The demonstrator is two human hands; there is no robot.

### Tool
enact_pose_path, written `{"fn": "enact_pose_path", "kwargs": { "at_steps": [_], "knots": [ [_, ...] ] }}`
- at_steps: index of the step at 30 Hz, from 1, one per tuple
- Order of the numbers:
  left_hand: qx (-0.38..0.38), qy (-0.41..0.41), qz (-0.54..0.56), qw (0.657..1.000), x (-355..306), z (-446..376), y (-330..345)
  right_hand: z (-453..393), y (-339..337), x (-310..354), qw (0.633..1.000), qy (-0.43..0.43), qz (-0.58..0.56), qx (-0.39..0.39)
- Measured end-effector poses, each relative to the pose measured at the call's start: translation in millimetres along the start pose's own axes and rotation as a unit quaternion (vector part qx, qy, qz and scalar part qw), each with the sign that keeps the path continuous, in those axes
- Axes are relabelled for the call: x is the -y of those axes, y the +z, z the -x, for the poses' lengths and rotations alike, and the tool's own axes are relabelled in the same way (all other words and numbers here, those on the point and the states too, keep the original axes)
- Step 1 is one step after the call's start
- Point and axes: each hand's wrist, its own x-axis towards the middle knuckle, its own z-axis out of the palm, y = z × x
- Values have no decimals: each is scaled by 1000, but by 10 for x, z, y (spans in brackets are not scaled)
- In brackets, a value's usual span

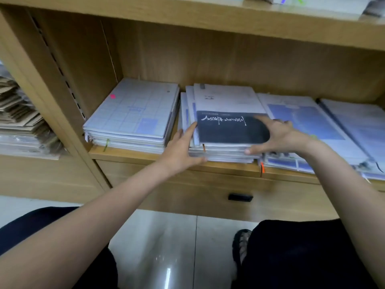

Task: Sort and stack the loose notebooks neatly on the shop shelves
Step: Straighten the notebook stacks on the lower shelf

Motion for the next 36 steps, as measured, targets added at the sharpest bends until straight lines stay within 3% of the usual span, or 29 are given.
{"fn": "enact_pose_path", "kwargs": {
  "at_steps": [4, 12, 17, 20, 25, 30, 36],
  "knots": [
    [-38, -12, 80, 996, -19, -28, 3, -37, 89, 20, 999, -35, -4, -31],
    [-96, -17, 91, 991, 43, 16, -31, -55, 172, 16, 990, -97, -82, -63],
    [-83, -48, 106, 990, 59, 82, -103, -83, 228, 41, 983, -88, -148, -57],
    [-81, -38, 172, 981, 32, 96, -139, -79, 215, 45, 982, -75, -172, -29],
    [-67, -27, 150, 986, -76, 105, -152, -51, 225, 102, 979, -60, -191, -47],
    [-49, -65, 203, 976, -113, 128, -137, -34, 320, 111, 955, -38, -288, -58],
    [-41, -76, 229, 970, -44, 134, -120, 3, 350, 88, 961, -41, -271, -44]
  ]
}}
